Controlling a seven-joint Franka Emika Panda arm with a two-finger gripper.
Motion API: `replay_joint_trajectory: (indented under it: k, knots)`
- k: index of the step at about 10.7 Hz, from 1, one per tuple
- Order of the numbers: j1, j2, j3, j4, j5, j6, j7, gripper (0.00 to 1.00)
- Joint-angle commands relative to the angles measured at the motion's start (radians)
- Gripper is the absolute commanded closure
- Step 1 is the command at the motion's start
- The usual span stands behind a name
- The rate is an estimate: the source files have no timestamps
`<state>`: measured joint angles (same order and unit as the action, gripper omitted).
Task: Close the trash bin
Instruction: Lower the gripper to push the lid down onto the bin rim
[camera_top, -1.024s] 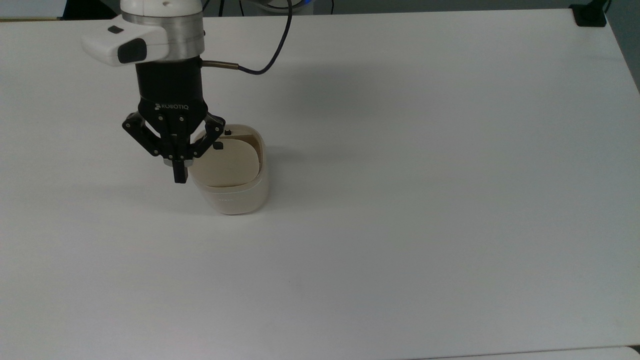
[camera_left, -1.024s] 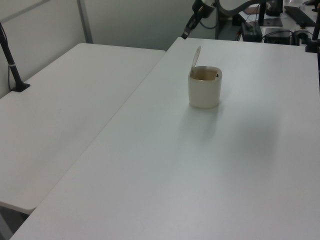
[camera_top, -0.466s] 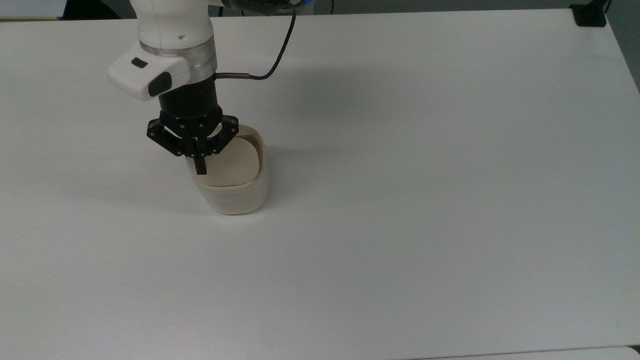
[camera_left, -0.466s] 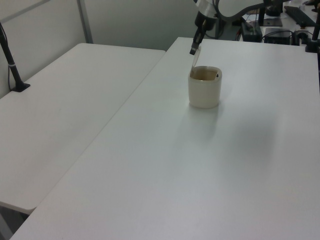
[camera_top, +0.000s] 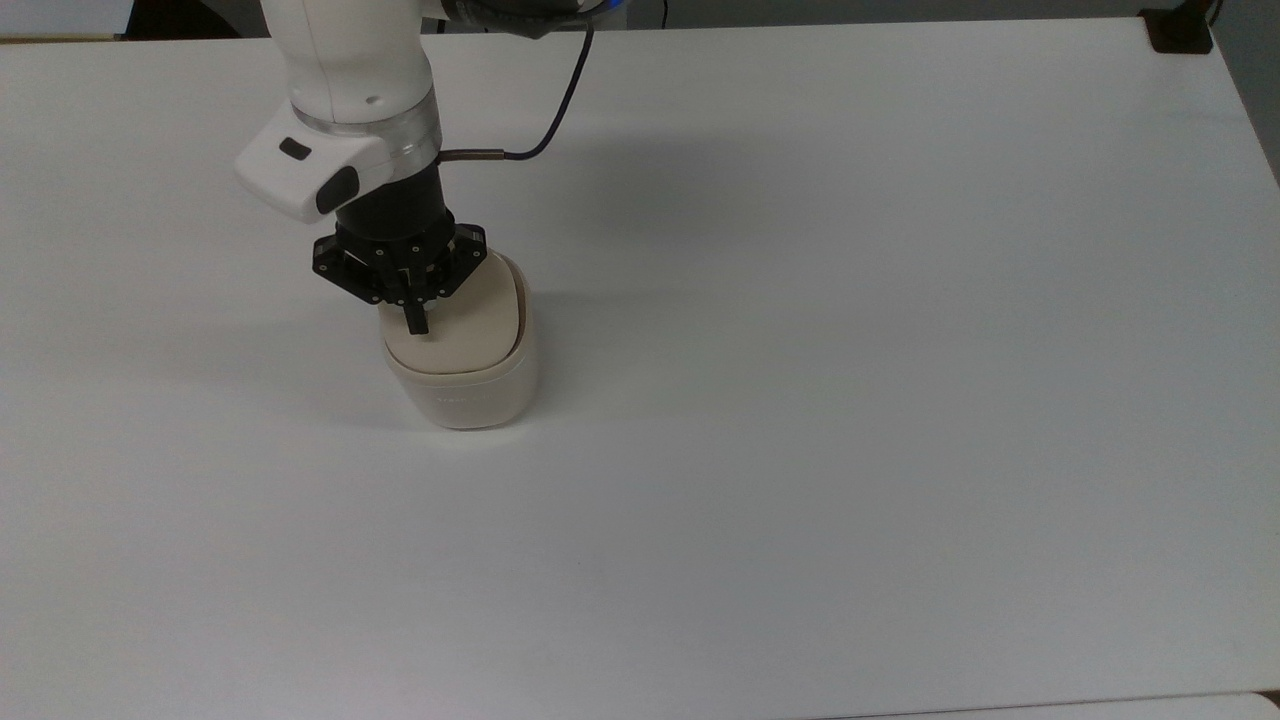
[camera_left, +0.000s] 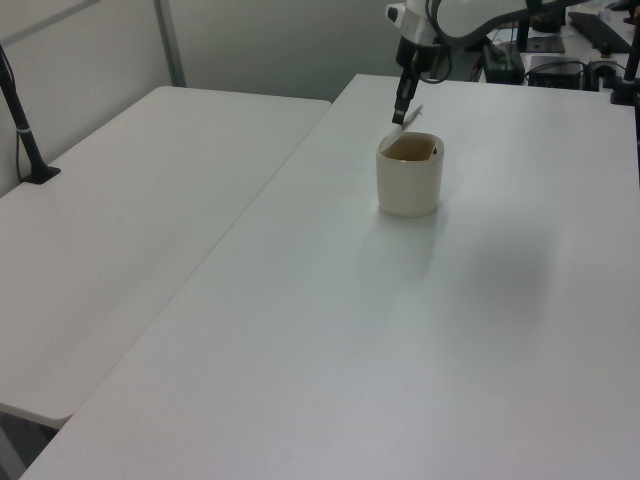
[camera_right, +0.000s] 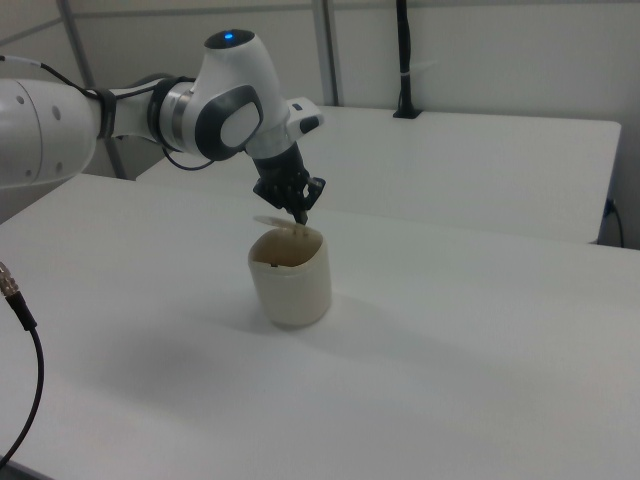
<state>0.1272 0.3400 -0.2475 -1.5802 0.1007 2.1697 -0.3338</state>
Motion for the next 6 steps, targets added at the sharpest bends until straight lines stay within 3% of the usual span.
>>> replay_joint_trajectory:
  k: [1, 6]
  knots:
    - [0.005, -0.026, -0.002, -0.046, -0.01, -0.043, -0.031, 1.0]
    - [-0.003, -0.041, -0.01, -0.044, -0.01, -0.111, -0.071, 1.0]
